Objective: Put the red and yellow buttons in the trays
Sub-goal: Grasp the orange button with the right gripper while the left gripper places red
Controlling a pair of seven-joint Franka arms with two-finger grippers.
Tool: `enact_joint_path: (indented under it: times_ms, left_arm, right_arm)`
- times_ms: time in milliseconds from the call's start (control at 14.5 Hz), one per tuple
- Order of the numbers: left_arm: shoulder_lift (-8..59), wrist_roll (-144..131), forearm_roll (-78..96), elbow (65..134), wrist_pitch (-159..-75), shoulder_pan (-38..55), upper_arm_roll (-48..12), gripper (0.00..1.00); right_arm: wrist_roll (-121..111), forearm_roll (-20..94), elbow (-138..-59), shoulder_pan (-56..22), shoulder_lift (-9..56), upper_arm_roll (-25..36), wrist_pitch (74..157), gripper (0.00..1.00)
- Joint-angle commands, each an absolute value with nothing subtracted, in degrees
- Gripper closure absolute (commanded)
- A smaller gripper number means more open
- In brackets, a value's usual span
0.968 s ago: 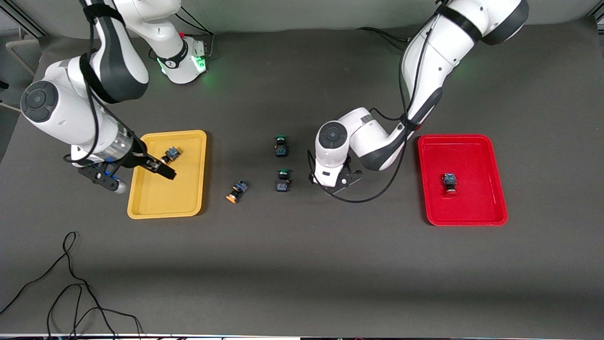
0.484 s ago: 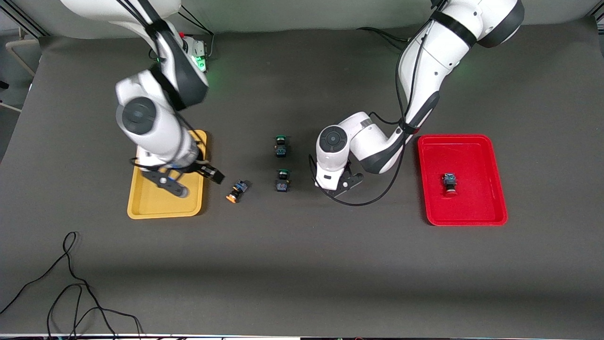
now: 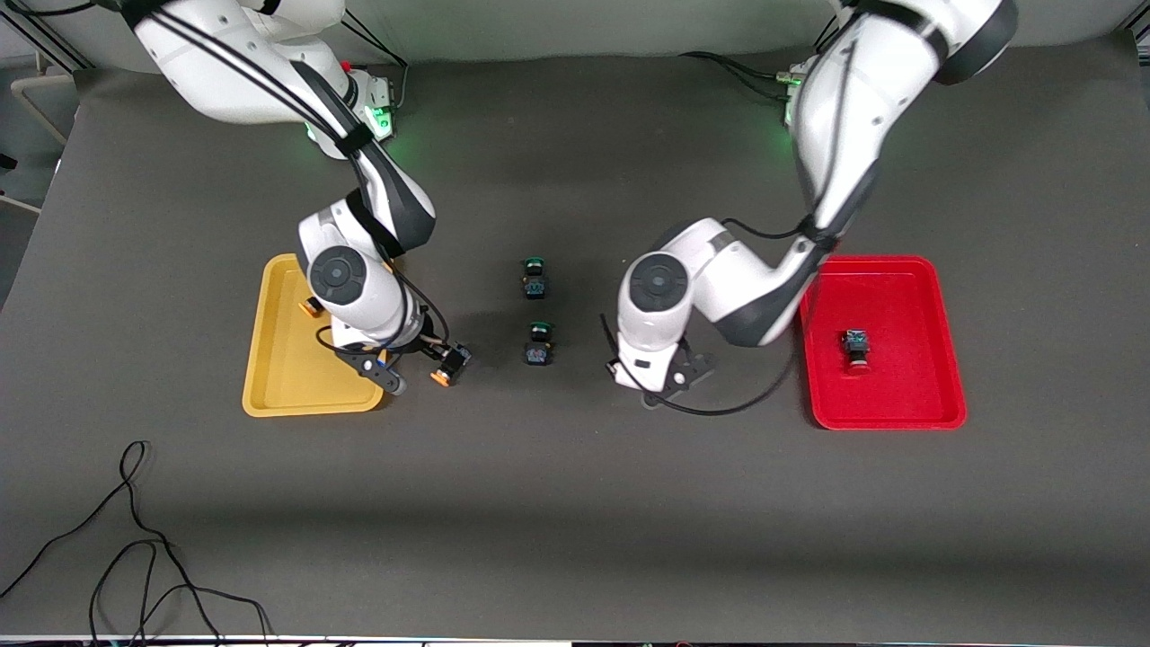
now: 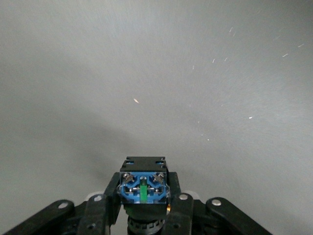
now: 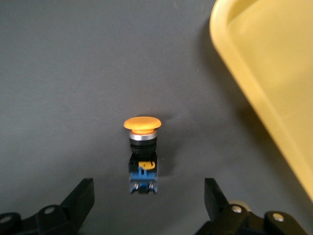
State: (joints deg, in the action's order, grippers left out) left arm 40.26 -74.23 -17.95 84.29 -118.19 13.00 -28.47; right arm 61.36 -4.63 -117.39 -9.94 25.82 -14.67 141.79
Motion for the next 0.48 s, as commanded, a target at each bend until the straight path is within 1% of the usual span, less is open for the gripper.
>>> enact_joint_path:
  times_ms: [0, 69, 138, 207, 277, 346, 415]
  left_arm:
    - [32.10, -58.17, -11.89, 85.78, -107.27, 4.08, -32.51, 0.67]
    - [30.17, -50.61, -10.30, 86.30, -103.14, 1.00, -32.95, 0.67]
    - [28.49, -44.01, -9.94, 87.70, -100.83, -1.73, -32.96, 0.67]
    - [26.39, -37.42, -9.93, 90.33, -100.03, -5.15, -32.96, 0.68]
    - [24.11, -31.09, -9.93, 93.22, -100.02, -8.93, -32.96, 0.69]
    - [21.99, -24.67, -9.84, 95.69, -100.02, -12.53, -32.87, 0.70]
    - [20.58, -18.52, -9.93, 97.89, -100.37, -16.22, -32.78, 0.70]
  right_arm:
    - [63.81, -6.24, -118.65, -10.11, 28.64, -14.85, 147.38, 0.00]
    - [63.81, -6.33, -118.65, -10.19, 29.17, -14.77, 148.00, 0.00]
    - [63.81, -7.20, -118.65, -10.20, 29.70, -14.77, 148.79, 0.03]
    - [63.81, -8.34, -118.65, -10.20, 30.32, -14.77, 149.41, 0.13]
    - [63.81, -8.78, -118.65, -10.20, 30.84, -14.68, 150.02, 0.26]
    - [63.81, -8.79, -118.65, -10.20, 30.94, -14.68, 150.29, 0.41]
    - [63.81, -8.79, -118.65, -10.11, 31.02, -14.68, 150.29, 0.59]
